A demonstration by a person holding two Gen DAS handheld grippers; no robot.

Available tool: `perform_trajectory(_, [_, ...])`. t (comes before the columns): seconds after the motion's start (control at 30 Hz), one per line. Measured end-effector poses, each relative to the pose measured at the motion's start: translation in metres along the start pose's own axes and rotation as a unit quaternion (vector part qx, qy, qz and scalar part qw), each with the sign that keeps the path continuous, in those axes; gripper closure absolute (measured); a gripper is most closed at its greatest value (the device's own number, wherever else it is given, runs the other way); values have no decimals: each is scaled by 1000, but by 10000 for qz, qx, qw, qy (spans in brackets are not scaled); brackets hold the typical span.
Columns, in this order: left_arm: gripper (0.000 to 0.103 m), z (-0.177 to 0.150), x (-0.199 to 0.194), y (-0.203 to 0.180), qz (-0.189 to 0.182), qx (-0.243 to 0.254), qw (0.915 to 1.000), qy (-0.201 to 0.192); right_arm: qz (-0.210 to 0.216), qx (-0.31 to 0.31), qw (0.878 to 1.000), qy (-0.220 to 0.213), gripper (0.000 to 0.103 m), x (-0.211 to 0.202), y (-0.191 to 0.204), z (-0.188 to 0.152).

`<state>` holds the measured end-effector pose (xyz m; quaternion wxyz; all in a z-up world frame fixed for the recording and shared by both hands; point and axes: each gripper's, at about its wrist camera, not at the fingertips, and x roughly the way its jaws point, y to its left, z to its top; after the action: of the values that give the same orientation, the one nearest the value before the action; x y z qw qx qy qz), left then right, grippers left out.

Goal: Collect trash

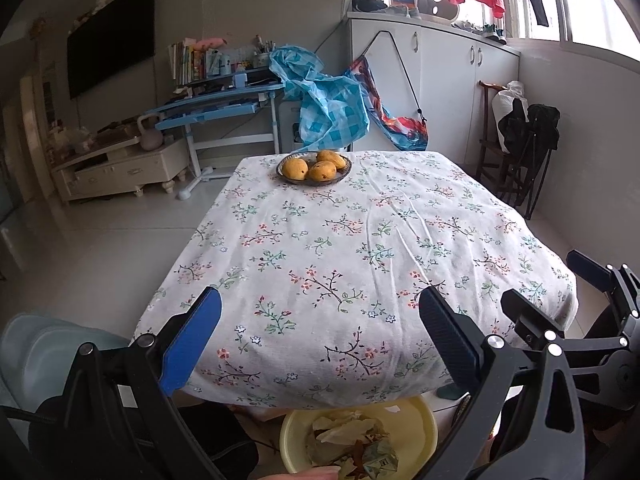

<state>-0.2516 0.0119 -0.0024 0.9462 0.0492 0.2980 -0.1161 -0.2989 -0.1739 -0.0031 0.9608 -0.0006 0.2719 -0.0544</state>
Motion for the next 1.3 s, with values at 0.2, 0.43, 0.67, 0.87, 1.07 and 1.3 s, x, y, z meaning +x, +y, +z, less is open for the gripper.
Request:
perform_trajectory(0.2, [7, 2, 6, 0, -36, -80, 9999, 123, 47, 98, 9999, 94, 8, 4, 0, 0])
perform_trajectory(0.43, [7, 2, 12, 4, -24, -182, 9995, 263, 123, 130, 9997, 184, 8, 8, 4, 0])
perform_trajectory(0.67, [7, 4, 20, 12, 71, -336, 9985, 422, 175, 134, 9995, 243, 8, 11, 7, 0])
perform_trajectory(0.87, [7, 4, 21, 14, 79, -363, 9983, 448, 213, 107, 9994, 268, 8, 13, 9, 1])
perform_trajectory(1.07, [7, 4, 21, 15, 90, -366, 9983, 445, 218, 109, 9993, 275, 8, 13, 10, 1])
perform_trajectory(1.3, [7, 4, 20, 14, 87, -363, 9983, 447, 227, 98, 9993, 286, 8, 13, 11, 0])
